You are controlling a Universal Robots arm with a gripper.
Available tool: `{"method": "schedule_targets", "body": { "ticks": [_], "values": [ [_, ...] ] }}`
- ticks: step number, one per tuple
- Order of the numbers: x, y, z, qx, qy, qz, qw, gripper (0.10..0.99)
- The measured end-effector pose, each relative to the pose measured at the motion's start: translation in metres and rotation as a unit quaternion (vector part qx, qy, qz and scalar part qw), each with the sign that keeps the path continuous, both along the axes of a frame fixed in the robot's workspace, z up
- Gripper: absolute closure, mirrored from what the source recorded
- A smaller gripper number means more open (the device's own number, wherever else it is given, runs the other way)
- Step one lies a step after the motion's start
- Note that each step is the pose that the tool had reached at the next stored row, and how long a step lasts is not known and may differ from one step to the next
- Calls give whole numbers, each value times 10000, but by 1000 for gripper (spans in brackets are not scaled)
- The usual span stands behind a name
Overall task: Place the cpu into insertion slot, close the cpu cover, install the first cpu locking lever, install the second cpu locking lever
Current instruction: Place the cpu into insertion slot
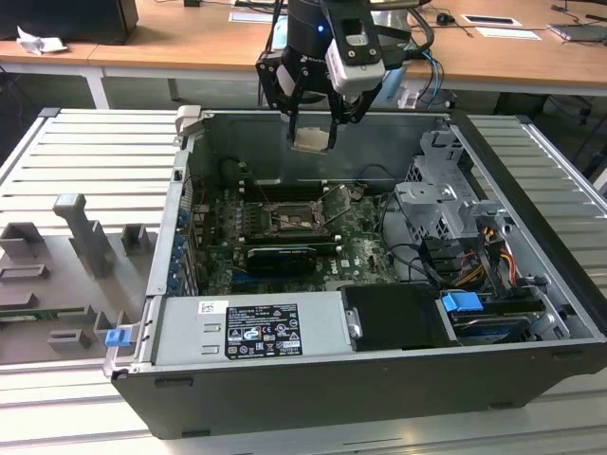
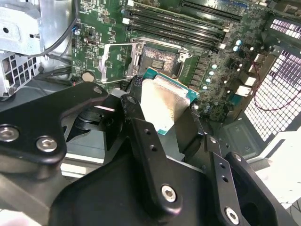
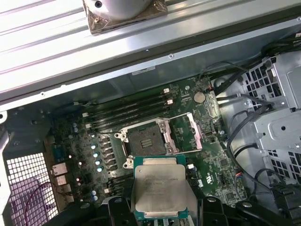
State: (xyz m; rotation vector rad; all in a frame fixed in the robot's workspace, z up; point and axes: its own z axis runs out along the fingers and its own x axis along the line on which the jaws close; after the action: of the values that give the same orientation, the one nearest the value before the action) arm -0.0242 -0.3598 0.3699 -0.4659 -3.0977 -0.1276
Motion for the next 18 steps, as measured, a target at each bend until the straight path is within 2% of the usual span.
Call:
{"method": "schedule_targets", "body": {
  "ticks": [9,14,18],
  "values": [
    [0,0,-23,-4,0,-391,9992,561],
    [0,0,-27,-3,0,-619,9981,561],
    [0,0,-32,-4,0,-867,9962,561]
  ]
}}
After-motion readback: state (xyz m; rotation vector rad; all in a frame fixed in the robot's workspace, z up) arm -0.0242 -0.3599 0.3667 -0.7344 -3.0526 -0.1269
